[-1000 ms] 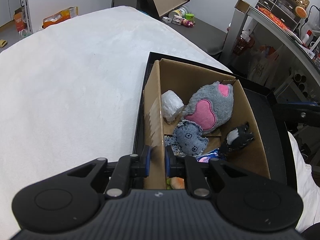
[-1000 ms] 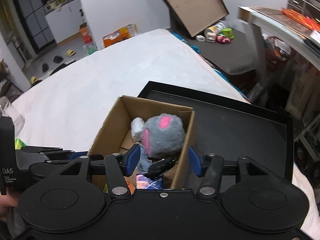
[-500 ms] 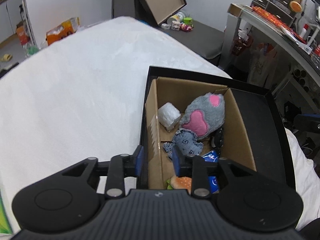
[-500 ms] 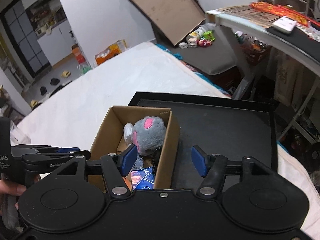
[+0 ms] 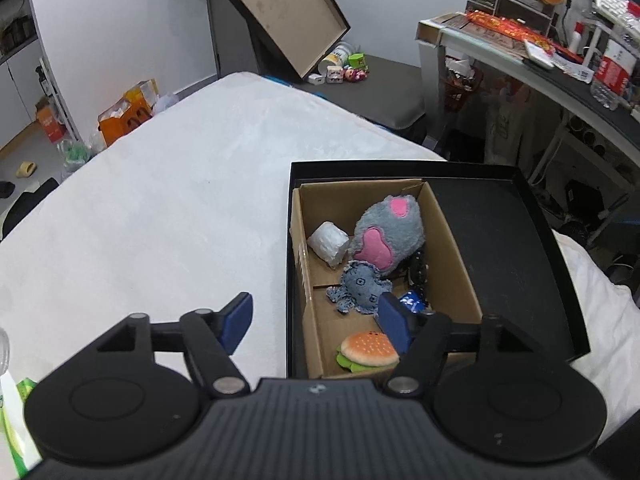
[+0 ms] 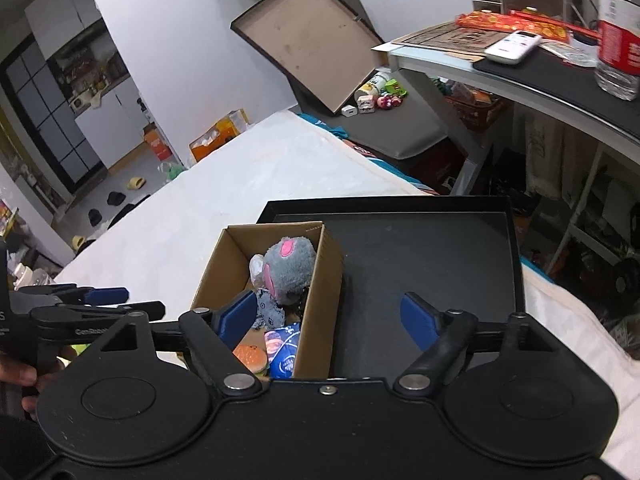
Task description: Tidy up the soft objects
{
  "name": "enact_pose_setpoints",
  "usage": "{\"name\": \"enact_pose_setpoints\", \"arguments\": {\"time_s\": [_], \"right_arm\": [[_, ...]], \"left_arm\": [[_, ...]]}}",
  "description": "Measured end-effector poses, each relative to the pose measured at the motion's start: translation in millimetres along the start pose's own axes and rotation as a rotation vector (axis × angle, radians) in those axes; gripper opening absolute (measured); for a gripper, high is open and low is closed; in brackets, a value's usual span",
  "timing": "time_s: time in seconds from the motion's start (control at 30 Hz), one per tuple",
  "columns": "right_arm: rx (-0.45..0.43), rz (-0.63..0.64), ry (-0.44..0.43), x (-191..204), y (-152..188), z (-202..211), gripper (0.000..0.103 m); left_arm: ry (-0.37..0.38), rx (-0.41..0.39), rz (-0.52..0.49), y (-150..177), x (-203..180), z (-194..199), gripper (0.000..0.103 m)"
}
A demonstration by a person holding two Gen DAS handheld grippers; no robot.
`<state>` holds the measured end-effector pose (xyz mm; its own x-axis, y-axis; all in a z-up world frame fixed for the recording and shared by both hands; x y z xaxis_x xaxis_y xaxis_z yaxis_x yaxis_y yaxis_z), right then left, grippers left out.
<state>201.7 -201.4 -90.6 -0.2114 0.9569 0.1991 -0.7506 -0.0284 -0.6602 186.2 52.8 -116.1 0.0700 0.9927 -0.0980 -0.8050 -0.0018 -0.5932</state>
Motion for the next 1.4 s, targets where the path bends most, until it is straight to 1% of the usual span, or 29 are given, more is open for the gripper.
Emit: {"name": "enact_pose_setpoints", "arguments": {"time_s": [0.07,0.2,0.27,0.33,0.4,0.5,0.57,0.63,0.73,0.83,1.03,1.2,1.33,1.4], "right_arm": [[-0.004,-0.017,-0.001,-4.2,4.1,7.7,0.083],[-0.012,-0.047,-0.001,-6.8,9.7,21.6,0.091],[-0.015,-0.051,-0.003,-5.2,12.4,28.5,0.093],[-0.023,-0.048,0.003,-3.4,14.9,35.9,0.1],[-0.04,-0.045,0.023,-1.9,18.0,46.0,0.103],[-0.058,-0.058,0.035,-2.2,23.2,58.3,0.103],[-0.057,-0.076,0.03,-3.2,29.1,64.2,0.103],[-0.053,-0.089,0.034,-3.9,34.2,68.4,0.103],[-0.045,-0.127,0.024,-3.8,43.3,77.1,0.103],[-0.045,-0.158,0.025,-0.9,49.8,85.2,0.103],[-0.058,-0.183,0.047,9.6,59.2,99.7,0.103],[-0.054,-0.191,0.049,17.0,66.3,112.7,0.103],[-0.057,-0.202,0.061,18.5,70.6,122.0,0.103],[-0.064,-0.204,0.065,18.9,73.7,126.3,0.103]], "left_arm": [[0.006,-0.002,-0.005,0.2,-1.6,8.6,0.074],[0.004,-0.008,-0.014,5.3,-4.4,25.9,0.075],[0.006,-0.015,-0.016,8.1,-6.3,35.5,0.082],[0.011,-0.027,-0.017,9.6,-8.3,44.6,0.086],[0.016,-0.041,-0.018,10.9,-10.5,52.3,0.087],[0.028,-0.05,-0.019,14.1,-15.4,62.9,0.089],[0.037,-0.047,-0.022,17.0,-19.2,69.5,0.092],[0.047,-0.046,-0.025,20.3,-22.6,76.7,0.093],[0.072,-0.05,-0.021,25.2,-25.3,89.1,0.093],[0.081,-0.058,-0.009,29.4,-24.6,100.5,0.094],[0.101,-0.064,-0.018,40.1,-31.2,116.8,0.094],[0.101,-0.069,-0.028,48.3,-37.6,128.2,0.094],[0.118,-0.079,-0.033,53.8,-42.7,137.9,0.094],[0.113,-0.087,-0.037,55.9,-44.5,142.4,0.094]]}}
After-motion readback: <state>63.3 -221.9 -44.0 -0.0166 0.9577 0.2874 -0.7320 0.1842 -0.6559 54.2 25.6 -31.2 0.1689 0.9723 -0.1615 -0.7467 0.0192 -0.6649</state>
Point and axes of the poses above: each gripper's, at about its wrist camera, not at the fingertips, and z roughly against the way its jaws point, x to its left, y to its underside, the point moved 6 cm from there along -z, roughly the way its jaws point, and after that the axes turned 7 degrees about y, right-handed, at the moved point
